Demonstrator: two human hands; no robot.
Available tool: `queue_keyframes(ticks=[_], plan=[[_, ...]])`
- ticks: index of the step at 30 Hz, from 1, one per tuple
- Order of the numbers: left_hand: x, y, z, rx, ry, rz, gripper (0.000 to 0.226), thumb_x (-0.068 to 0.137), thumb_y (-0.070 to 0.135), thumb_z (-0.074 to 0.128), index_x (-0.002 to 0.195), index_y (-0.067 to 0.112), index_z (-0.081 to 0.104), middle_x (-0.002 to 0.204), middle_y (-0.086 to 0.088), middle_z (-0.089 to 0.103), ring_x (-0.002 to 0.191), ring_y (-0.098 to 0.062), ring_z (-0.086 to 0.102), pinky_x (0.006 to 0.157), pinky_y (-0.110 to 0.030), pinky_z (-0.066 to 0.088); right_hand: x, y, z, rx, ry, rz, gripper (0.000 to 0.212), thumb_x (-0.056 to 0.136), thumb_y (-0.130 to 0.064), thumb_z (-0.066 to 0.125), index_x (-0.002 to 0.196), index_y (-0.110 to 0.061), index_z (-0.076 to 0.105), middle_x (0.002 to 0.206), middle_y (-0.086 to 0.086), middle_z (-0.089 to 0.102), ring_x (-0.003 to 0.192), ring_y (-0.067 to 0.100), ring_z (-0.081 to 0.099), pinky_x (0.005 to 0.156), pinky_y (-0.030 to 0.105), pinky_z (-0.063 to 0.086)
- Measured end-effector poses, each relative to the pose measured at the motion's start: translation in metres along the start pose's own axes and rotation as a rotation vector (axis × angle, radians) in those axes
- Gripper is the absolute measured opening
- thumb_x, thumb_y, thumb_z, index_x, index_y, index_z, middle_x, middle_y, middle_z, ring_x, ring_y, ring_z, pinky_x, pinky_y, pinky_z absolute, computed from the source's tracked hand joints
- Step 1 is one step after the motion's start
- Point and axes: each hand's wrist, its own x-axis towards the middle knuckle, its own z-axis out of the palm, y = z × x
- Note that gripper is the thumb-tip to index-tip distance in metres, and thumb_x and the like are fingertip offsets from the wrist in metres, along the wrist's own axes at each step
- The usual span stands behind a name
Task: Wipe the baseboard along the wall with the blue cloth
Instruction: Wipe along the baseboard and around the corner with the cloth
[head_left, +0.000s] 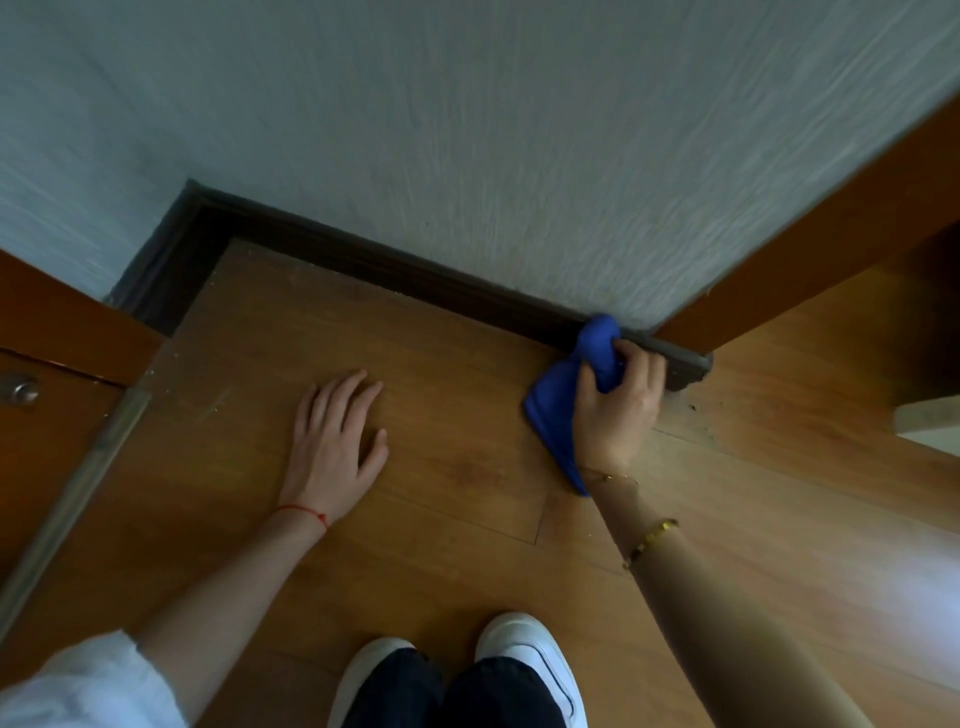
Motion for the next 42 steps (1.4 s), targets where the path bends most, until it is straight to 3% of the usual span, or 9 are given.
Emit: queue_keyframes(ticks=[7,16,26,35,42], plan=[[-0.007,-0.025,-0.009,0.036,0.041,-0.089,0.058,0.096,0.043,0.038,0.144,0.012,0.047,0.151,-0.01,0.042,0.141,-0.029,0.037,0.12,-0.055,0.022,-0.006,-0.039,0.043,0.036,-0.06,-0.089,0.035,0.078,-0.007,0.075,0.112,-0.006,0.065,0.102,0.009,0.06,0.093,0.019,0.057,0.079,0.019,0.042],[-0.012,-0.038,-0.009,-0.029,0.108,-0.167,0.057,0.094,0.042,0.041,0.144,0.014,0.047,0.153,-0.009,0.04,0.14,-0.029,0.036,0.12,-0.056,0.021,-0.013,-0.08,0.088,0.081,-0.125,-0.235,0.033,0.079,-0.008,0.074,0.111,-0.004,0.066,0.1,0.012,0.061,0.091,0.023,0.061,0.075,0.034,0.056],[-0.011,-0.043,-0.006,-0.036,0.108,-0.164,0.056,0.094,0.04,0.044,0.144,0.014,0.047,0.152,-0.009,0.04,0.14,-0.029,0.037,0.12,-0.055,0.021,-0.024,-0.127,0.131,0.118,-0.177,-0.322,0.034,0.078,-0.006,0.077,0.11,-0.002,0.067,0.097,0.012,0.062,0.087,0.024,0.062,0.073,0.033,0.057],[-0.011,-0.042,-0.009,-0.042,0.088,-0.159,0.056,0.095,0.041,0.043,0.145,0.016,0.046,0.153,-0.006,0.04,0.142,-0.027,0.036,0.12,-0.055,0.022,-0.008,-0.068,0.08,0.023,-0.147,-0.351,0.031,0.082,-0.009,0.072,0.112,-0.005,0.067,0.099,0.01,0.062,0.088,0.021,0.061,0.074,0.025,0.05],[-0.012,-0.041,-0.011,-0.005,0.065,-0.165,0.057,0.095,0.043,0.039,0.145,0.015,0.046,0.153,-0.008,0.039,0.142,-0.029,0.034,0.12,-0.055,0.021,0.002,-0.005,0.016,-0.094,-0.052,-0.223,0.032,0.08,-0.008,0.073,0.112,-0.005,0.067,0.1,0.013,0.06,0.09,0.025,0.058,0.075,0.031,0.047]])
